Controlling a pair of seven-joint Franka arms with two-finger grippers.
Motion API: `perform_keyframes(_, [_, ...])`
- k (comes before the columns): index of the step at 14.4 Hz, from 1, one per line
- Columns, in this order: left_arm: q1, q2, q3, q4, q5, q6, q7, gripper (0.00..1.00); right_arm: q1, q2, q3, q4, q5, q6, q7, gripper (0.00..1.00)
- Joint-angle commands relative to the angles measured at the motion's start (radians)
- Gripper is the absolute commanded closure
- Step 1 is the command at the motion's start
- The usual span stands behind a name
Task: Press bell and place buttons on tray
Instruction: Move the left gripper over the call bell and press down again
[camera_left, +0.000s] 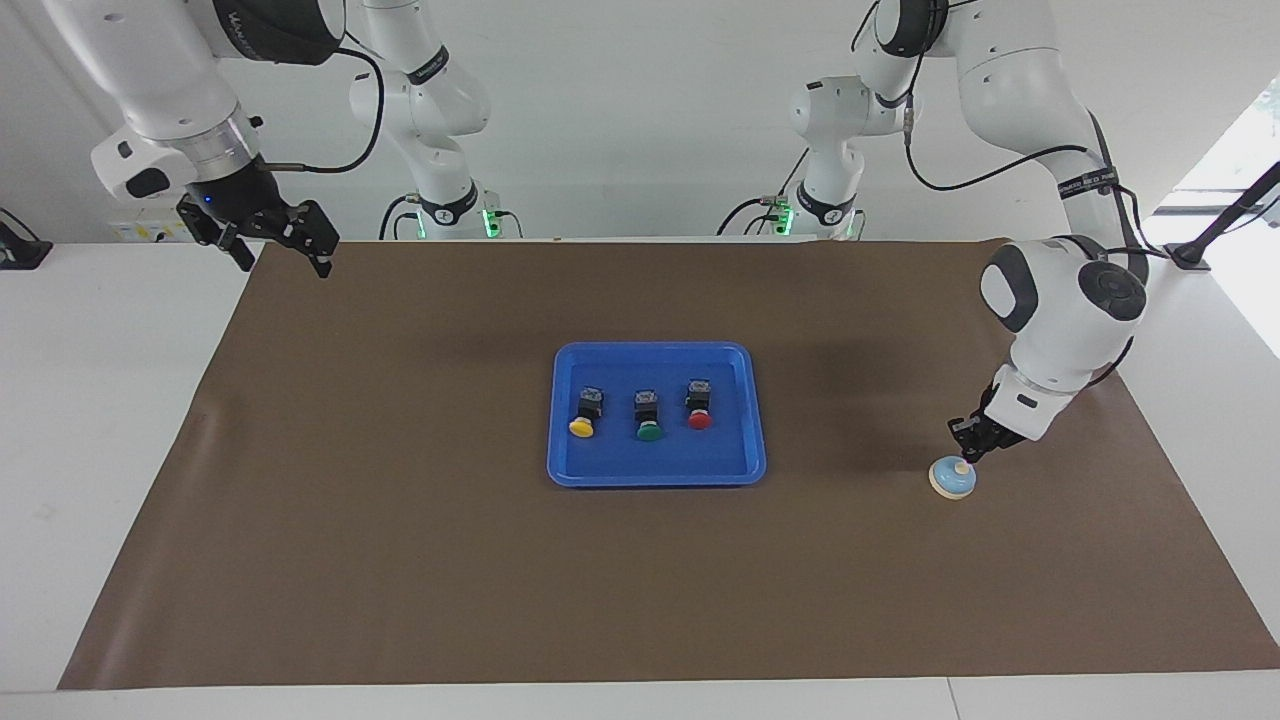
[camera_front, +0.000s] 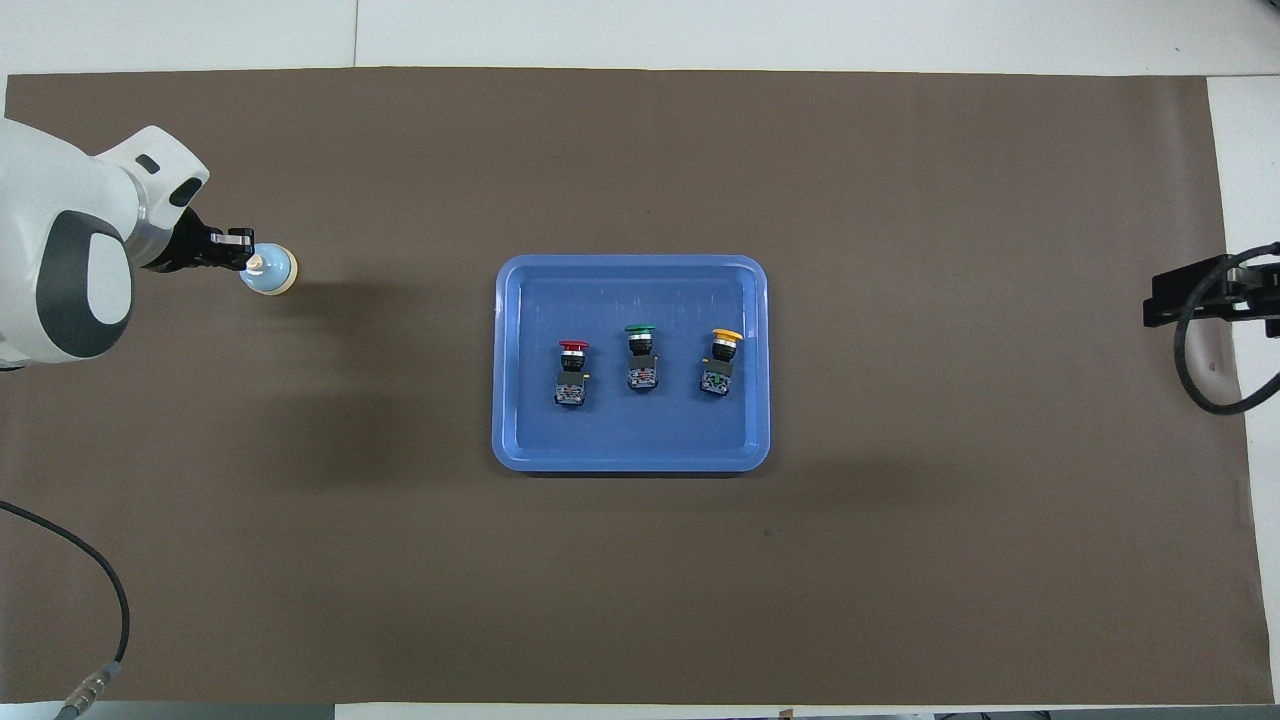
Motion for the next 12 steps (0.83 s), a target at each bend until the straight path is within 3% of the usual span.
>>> perform_keyframes(1, [0.005,0.007,-0.003,-0.004,0.003,0.033,0.015,1.00,-0.025,-0.020,0.022,-0.022,0.009,0.008,-0.021,0.00])
perform_keyframes(12, [0.004,0.050,0.000,-0.028,0.003,0.113,0.015,1.00,-0.013,-0.026,0.020,-0.027,0.022,-0.010,-0.030,0.00])
